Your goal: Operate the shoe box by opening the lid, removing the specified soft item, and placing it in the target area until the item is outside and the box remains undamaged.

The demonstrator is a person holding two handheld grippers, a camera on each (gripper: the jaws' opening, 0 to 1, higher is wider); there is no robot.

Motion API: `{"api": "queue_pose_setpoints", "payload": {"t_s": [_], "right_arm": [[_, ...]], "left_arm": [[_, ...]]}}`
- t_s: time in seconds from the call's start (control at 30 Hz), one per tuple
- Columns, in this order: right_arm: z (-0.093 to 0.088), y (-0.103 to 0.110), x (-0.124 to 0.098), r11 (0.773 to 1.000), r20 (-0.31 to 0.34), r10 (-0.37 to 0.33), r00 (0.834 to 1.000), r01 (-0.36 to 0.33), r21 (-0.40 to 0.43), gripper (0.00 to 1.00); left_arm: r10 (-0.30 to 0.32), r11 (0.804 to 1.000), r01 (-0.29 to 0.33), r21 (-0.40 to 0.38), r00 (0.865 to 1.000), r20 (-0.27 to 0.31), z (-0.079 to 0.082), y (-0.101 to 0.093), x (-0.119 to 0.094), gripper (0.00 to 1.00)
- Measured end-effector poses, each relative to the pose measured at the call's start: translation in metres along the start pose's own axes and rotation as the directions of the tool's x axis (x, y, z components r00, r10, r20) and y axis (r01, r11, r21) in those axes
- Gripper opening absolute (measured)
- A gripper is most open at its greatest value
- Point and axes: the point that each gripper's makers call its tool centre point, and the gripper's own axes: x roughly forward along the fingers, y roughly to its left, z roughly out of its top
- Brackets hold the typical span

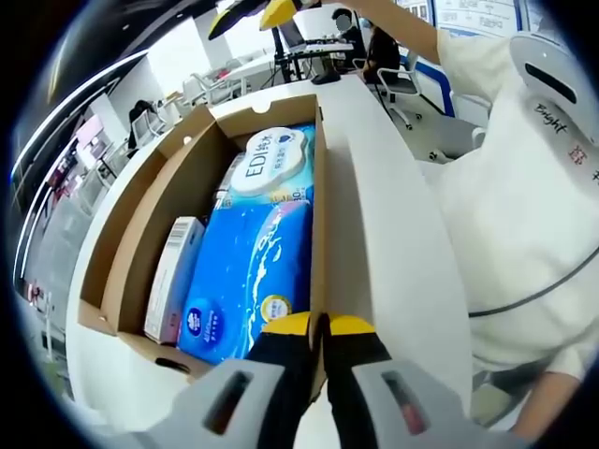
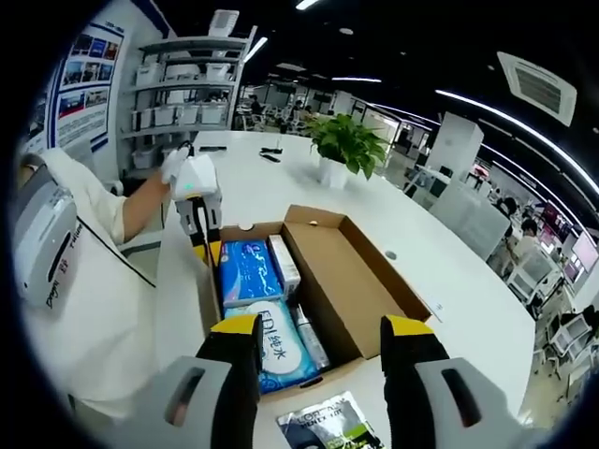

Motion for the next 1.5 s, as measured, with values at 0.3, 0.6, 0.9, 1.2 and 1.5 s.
{"api": "queue_pose_setpoints", "payload": {"t_s": [0.3, 0.6, 0.9, 1.2, 1.5], "right_arm": [[0.001, 0.008, 0.010, 0.997, -0.047, -0.009, 0.999, 0.006, -0.082, 0.51], [0.005, 0.007, 0.025, 0.998, -0.083, 0.029, 0.996, -0.033, -0.045, 0.50], [0.025, 0.011, 0.039, 0.990, -0.186, 0.112, 0.976, -0.126, -0.067, 0.53], [0.013, 0.033, 0.063, 0.963, -0.225, 0.151, 0.963, -0.195, -0.188, 0.52], [-0.019, 0.059, 0.081, 0.909, -0.373, 0.282, 0.884, -0.371, -0.191, 0.52]], "left_arm": [[0.000, 1.000, 0.000, -0.002, 1.000, 0.003, 0.000, 0.000, 0.000, 0.03], [-0.007, 1.000, 0.007, 0.008, 1.000, 0.003, 0.000, -0.001, 0.000, 0.02], [-0.003, 1.000, 0.003, -0.002, 1.000, -0.001, 0.000, -0.001, 0.000, 0.03], [-0.004, 1.000, 0.004, -0.004, 1.000, 0.000, 0.000, -0.001, 0.000, 0.03], [-0.002, 1.000, 0.002, -0.010, 1.000, 0.001, 0.001, 0.000, 0.000, 0.03]]}}
